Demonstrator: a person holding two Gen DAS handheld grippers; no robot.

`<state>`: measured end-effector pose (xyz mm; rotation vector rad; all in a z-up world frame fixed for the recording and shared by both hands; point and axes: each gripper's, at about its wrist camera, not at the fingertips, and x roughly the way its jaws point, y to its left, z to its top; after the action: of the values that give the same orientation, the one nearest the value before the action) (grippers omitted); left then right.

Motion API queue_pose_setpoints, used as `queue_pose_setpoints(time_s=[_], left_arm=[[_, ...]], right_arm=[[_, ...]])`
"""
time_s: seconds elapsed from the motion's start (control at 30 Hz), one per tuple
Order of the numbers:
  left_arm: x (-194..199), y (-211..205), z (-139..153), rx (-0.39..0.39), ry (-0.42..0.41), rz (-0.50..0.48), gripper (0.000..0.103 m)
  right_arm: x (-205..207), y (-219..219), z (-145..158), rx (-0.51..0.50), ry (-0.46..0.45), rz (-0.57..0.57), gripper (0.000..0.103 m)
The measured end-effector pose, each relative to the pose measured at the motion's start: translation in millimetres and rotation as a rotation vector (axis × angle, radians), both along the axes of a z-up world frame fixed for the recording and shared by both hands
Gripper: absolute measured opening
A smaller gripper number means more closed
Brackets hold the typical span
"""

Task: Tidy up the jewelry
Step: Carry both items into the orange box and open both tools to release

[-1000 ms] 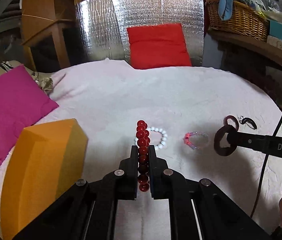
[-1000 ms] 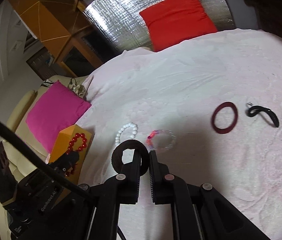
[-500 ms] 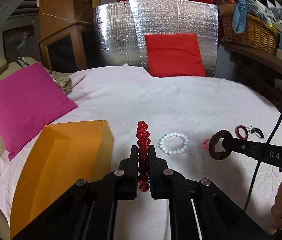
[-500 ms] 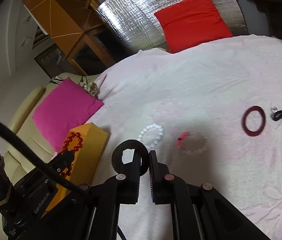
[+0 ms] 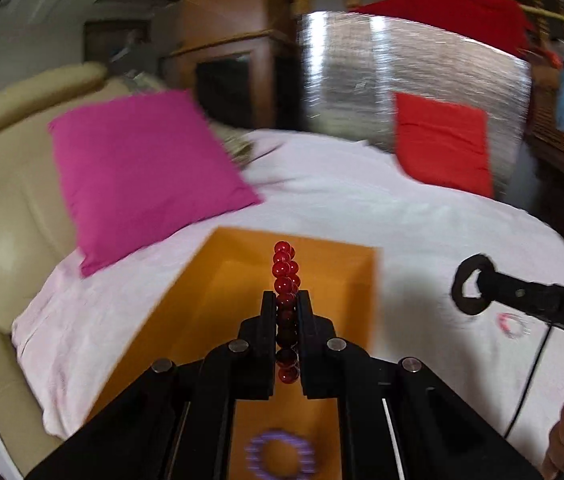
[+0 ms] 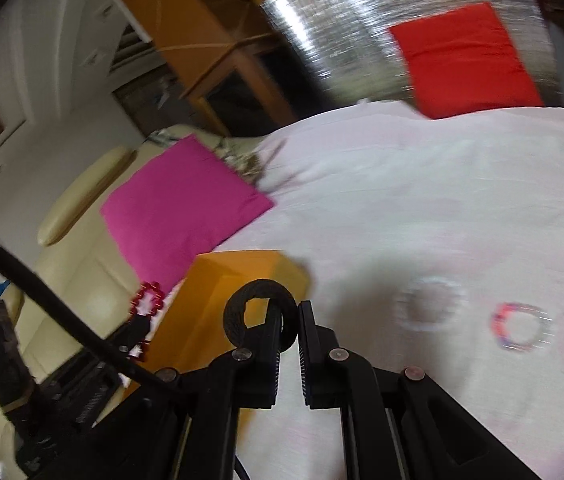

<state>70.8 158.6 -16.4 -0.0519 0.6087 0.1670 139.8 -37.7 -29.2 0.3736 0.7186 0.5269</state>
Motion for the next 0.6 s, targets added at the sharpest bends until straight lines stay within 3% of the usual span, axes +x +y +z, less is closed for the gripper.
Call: queue_pose_setpoints(time_s=[0.1,0.3,0.47,0.57,0.6], left_arm=[[7.3,30.7,-16.7,-0.015,0.064,0.056,0.009],[24.9,59.7,-57.1,-0.080,0.235,0.054,0.010],[31.1,64.4,-70.2,-0.068,0.293,0.076,0.011],[30.7,60.6,-68.2,-0.071,0.299,0.092,0.035],[30.4,60.2,-65.7,-0.070,0.293,0.103,0.052]], right_arm=[[9.4,42.8,2.4,-0.027,-0.001,0.071,0.009],[31.0,118.6,-19.0,-0.152,0.040,0.136,0.009],[45.4,144.9,-43.2,-0.213,0.115,0.130,0.011],[47.4,143.1,-44.8,-0.218,0.124,0.119,0.025],[47.9,141.3,-42.8,-0.209,0.120,0.115,0.033]])
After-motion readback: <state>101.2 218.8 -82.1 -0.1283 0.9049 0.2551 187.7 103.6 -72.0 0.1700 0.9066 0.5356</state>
